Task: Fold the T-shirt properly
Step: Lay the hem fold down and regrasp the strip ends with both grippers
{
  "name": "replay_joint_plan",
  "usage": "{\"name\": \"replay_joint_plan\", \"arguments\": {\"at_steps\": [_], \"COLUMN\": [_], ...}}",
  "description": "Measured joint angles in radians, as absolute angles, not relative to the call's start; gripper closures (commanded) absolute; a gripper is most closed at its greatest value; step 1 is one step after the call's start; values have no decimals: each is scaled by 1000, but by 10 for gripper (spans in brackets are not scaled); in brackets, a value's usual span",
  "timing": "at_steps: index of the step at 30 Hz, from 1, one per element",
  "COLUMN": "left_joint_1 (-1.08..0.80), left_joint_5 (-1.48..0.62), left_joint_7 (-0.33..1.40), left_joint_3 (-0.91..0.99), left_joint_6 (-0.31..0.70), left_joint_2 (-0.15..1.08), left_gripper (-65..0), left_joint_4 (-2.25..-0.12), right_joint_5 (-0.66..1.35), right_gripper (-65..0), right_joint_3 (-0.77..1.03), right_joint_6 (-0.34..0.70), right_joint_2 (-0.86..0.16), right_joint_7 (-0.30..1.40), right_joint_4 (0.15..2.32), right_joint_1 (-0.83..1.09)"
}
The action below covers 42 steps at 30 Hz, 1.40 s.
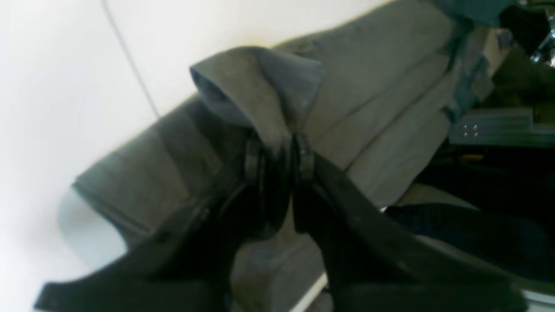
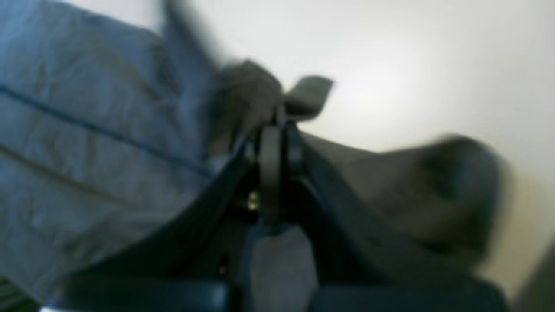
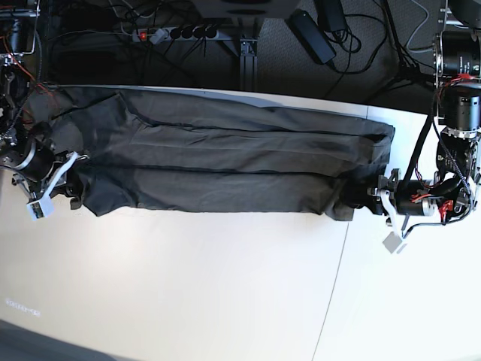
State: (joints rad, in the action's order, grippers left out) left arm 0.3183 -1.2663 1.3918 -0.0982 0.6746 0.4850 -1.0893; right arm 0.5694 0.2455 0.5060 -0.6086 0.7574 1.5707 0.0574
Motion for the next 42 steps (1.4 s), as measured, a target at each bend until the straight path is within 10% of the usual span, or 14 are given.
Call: {"name": "replay_joint_plan", "arguments": {"at_steps": [17, 21, 23, 36, 38, 40, 42], "left_joint_1": [303, 302, 302, 303, 303, 303, 303], "left_joint_5": [-1405, -1430, -1438, -1457, -1457, -1457, -1459], "left_joint_7": [1407, 1406, 1406, 1407, 1407, 1407, 1406], "left_joint_3": [-98, -98, -98, -98, -98, -98, -98], "left_joint_6": [675, 675, 675, 675, 674, 675, 675], "left_joint_2": [485, 485, 485, 561, 581, 590, 591], "left_gripper": [-101, -101, -102, -182, -181, -180, -174], "left_joint_4": [-1089, -1089, -1089, -1089, -1089, -1089, -1089], "right_joint_5": [631, 628, 628, 637, 651, 652, 648], "right_gripper": [0, -357, -392, -386, -275, -30, 0], "right_joint_3": [472, 472, 472, 480, 480, 480, 481], "right_joint_6": [506, 506, 506, 506, 506, 506, 506], "right_joint_2": [-580, -554, -553, -545, -541, -540, -535], "right_joint_7": [762, 760, 736, 715, 707, 703, 704], "right_joint_4": [1720, 1720, 1720, 1758, 1773, 1784, 1784], "right_joint_1": [357, 357, 357, 316, 313, 313, 313]}}
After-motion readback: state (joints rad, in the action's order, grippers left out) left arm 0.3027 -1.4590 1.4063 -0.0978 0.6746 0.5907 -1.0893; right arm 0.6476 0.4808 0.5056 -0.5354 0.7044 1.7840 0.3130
